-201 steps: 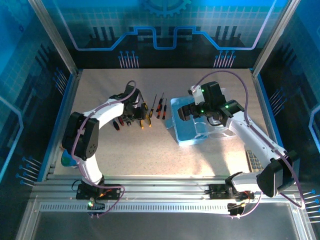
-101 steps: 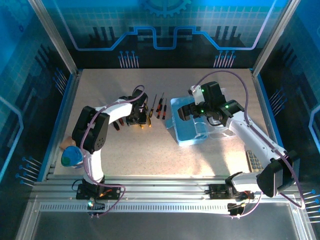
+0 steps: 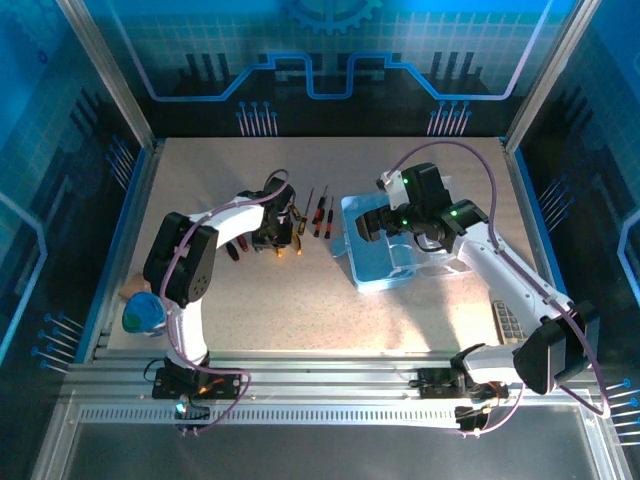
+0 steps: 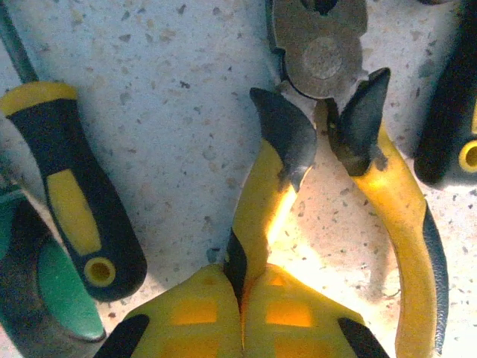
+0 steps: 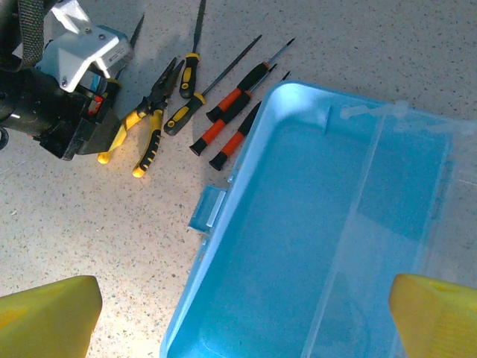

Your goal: Pack the tool kit

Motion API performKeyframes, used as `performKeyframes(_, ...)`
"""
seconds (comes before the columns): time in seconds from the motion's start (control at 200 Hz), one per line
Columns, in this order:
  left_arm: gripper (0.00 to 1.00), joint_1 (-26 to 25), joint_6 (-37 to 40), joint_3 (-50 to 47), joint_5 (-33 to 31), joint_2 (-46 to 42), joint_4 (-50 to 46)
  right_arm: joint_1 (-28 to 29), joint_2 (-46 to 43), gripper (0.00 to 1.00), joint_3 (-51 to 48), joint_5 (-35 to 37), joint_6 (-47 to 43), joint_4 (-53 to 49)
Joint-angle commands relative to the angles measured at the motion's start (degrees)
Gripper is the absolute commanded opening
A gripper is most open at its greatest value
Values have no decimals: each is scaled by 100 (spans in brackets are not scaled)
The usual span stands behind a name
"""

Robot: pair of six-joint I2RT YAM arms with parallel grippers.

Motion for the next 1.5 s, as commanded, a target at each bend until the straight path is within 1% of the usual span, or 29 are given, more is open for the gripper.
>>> performKeyframes(0.0,0,0,204,-75,-200,-764,-342,19,-106,100,-10,-242,5,-33)
performKeyframes(0.115,0,-17,359,-28,-199,-1397,-383,19,-106,100,16,-586,94,95)
performKeyframes(0.205,0,-34,445,-27,-28,-1852,-319,18,-106,100,24,-973,232,324)
performKeyframes(0.295,0,-87,472,-32,317,-2230,-134,6,-78,100,25,-1434,505,733)
performKeyframes(0.41,0,-195,313,-106,948,-2570,326,13,96,100,-18,-2121,1056,1563)
performKeyframes(0.46,0,-260,218,-137,1183,-2646,527,43,235,97,-15,-2336,1305,1924)
performKeyframes(0.55,0,-381,-25,-206,1637,-2730,988,147,530,90,73,-2418,1653,2364)
performKeyframes(0.645,0,-503,-251,-262,1942,-2745,1400,304,855,81,253,-2246,1807,2507)
performKeyframes(0.73,0,-595,-351,-232,2012,-2713,1584,463,1076,74,341,-2004,1873,2607)
performKeyframes(0.79,0,-635,-392,-213,2040,-2678,1633,534,1170,71,375,-1932,1926,2702)
performKeyframes(0.86,0,-668,-411,-195,2055,-2638,1674,596,1267,63,376,-1895,2013,2820)
performKeyframes(1.016,0,-701,-433,-218,2117,-2652,1723,636,1319,42,311,-1712,2064,2846)
performKeyframes(1.126,0,-703,-386,-249,2056,-2704,1673,613,1111,21,195,-1409,1966,2714)
performKeyframes(1.261,0,-695,-239,-280,1824,-2727,1473,418,700,0,161,-1176,1658,2246)
performKeyframes(1.401,0,-671,-71,-334,1606,-2689,1253,118,320,0,148,-1161,1307,1676)
performKeyframes(1.416,3,-672,-66,-342,1573,-2683,1230,89,296,0,148,-1166,1265,1604)
performKeyframes(1.436,12,-677,-38,-356,1525,-2680,1207,46,257,0,148,-1162,1221,1513)
performKeyframes(1.471,30,-669,6,-380,1450,-2699,1156,-44,195,0,131,-1191,1141,1370)
performKeyframes(1.491,45,-654,25,-393,1412,-2712,1116,-95,164,0,125,-1222,1098,1301)
